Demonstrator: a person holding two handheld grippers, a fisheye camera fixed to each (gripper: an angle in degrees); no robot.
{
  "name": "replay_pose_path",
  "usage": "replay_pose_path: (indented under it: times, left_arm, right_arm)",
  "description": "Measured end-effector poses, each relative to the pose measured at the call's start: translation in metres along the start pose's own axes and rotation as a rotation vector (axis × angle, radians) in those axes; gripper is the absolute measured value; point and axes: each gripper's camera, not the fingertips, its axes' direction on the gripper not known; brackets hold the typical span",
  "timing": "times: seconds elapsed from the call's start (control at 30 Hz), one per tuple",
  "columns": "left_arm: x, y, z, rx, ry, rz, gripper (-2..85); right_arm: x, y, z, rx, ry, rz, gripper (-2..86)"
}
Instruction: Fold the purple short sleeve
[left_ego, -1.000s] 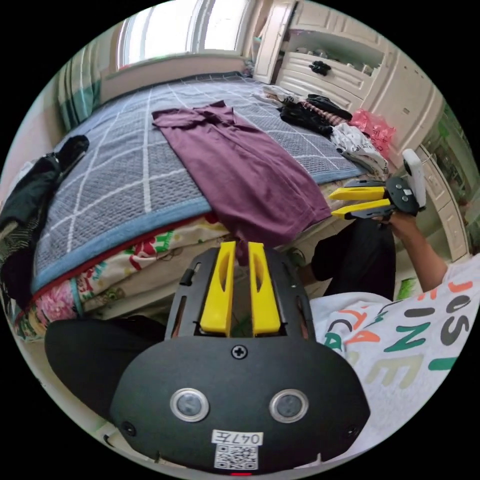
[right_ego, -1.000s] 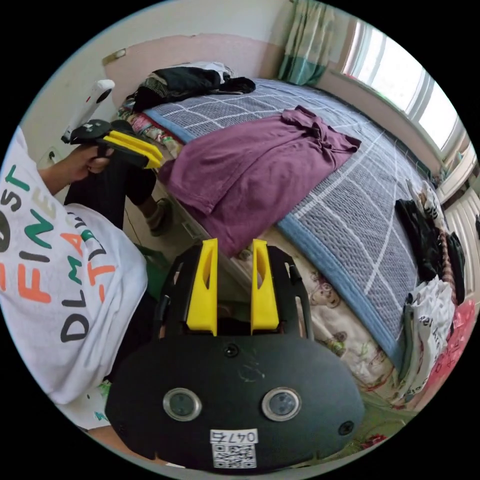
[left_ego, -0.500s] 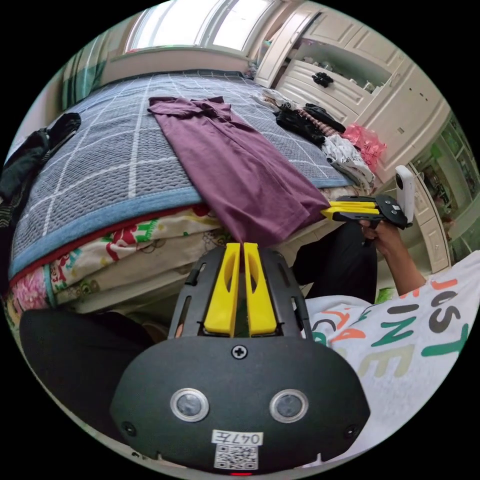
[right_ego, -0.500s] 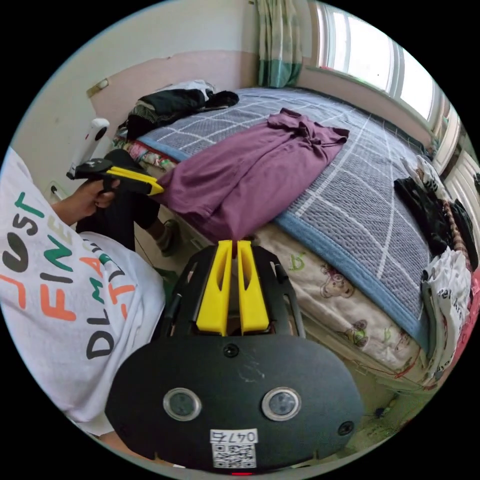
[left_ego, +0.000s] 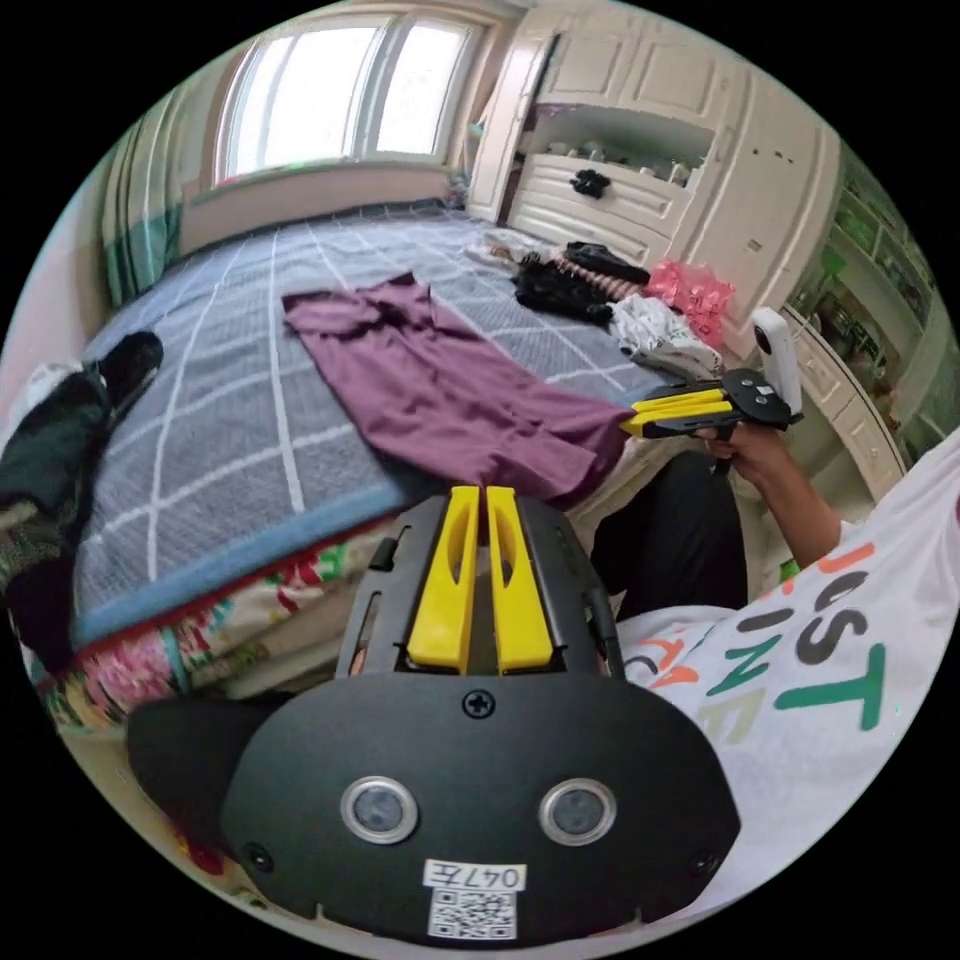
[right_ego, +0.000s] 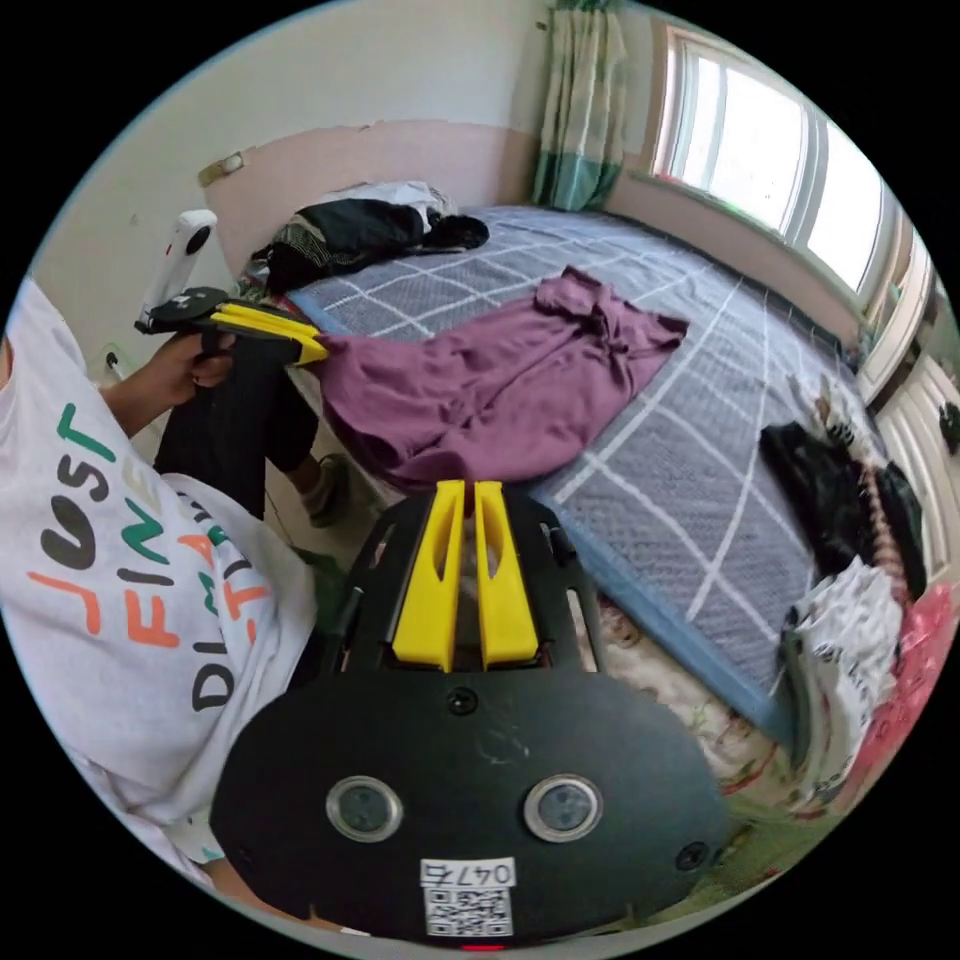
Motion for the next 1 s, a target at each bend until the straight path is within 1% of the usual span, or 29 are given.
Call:
replay_pose_path:
  times: [0.13, 0.17, 0.27, 0.4, 0.47, 0.6, 0.7, 0.73, 0.77, 0.83, 0.87, 0.9, 0.93, 0.97, 1.0]
  left_arm:
    - [-0.027, -0.062, -0.008, 0.050, -0.041, 0.057, -0.6]
    - [-0.039, -0.086, -0.001, 0.037, -0.076, 0.070, -0.6]
    - [-0.073, -0.145, 0.027, -0.022, -0.172, 0.076, -0.4]
    - [-0.126, -0.212, 0.082, -0.115, -0.191, 0.003, 0.0]
    - [-0.147, -0.234, 0.100, -0.137, -0.169, -0.031, 0.3]
    - [-0.183, -0.267, 0.126, -0.153, -0.100, -0.075, 2.3]
    - [-0.214, -0.277, 0.137, -0.177, -0.070, -0.154, 6.4]
    - [-0.221, -0.277, 0.136, -0.171, -0.050, -0.174, 7.1]
    - [-0.235, -0.277, 0.131, -0.147, -0.009, -0.220, 8.4]
    - [-0.252, -0.277, 0.112, -0.089, -0.002, -0.264, 9.4]
    - [-0.257, -0.276, 0.095, -0.046, -0.003, -0.260, 9.1]
    - [-0.254, -0.276, 0.080, -0.027, -0.001, -0.220, 7.3]
    - [-0.250, -0.276, 0.074, -0.031, 0.004, -0.185, 6.4]
    - [-0.237, -0.277, 0.068, -0.057, 0.034, -0.088, 2.8]
    - [-0.218, -0.278, 0.071, -0.107, 0.083, 0.023, 0.6]
  right_arm:
    - [0.030, -0.048, -0.017, 0.063, 0.149, -0.087, 0.1]
    - [0.044, -0.064, -0.016, 0.072, 0.201, -0.098, 0.1]
    - [0.087, -0.108, 0.002, 0.048, 0.266, -0.097, 0.1]
    - [0.138, -0.160, 0.050, -0.028, 0.275, -0.093, 0.1]
    - [0.169, -0.185, 0.085, -0.093, 0.270, -0.081, 0.2]
    - [0.206, -0.205, 0.120, -0.116, 0.251, -0.039, 1.1]
    - [0.234, -0.212, 0.139, -0.106, 0.128, -0.001, 3.8]
    - [0.248, -0.213, 0.143, -0.106, 0.054, 0.041, 4.5]
    - [0.261, -0.212, 0.139, -0.061, 0.007, 0.079, 4.8]
    - [0.276, -0.207, 0.121, 0.044, 0.019, 0.144, 4.3]
    - [0.279, -0.203, 0.108, 0.107, 0.036, 0.149, 3.4]
    - [0.277, -0.201, 0.103, 0.131, 0.038, 0.133, 2.7]
    - [0.267, -0.199, 0.098, 0.150, 0.038, 0.068, 1.5]
    - [0.252, -0.199, 0.100, 0.136, 0.026, -0.036, 0.8]
    - [0.243, -0.199, 0.104, 0.121, 0.022, -0.092, 0.4]
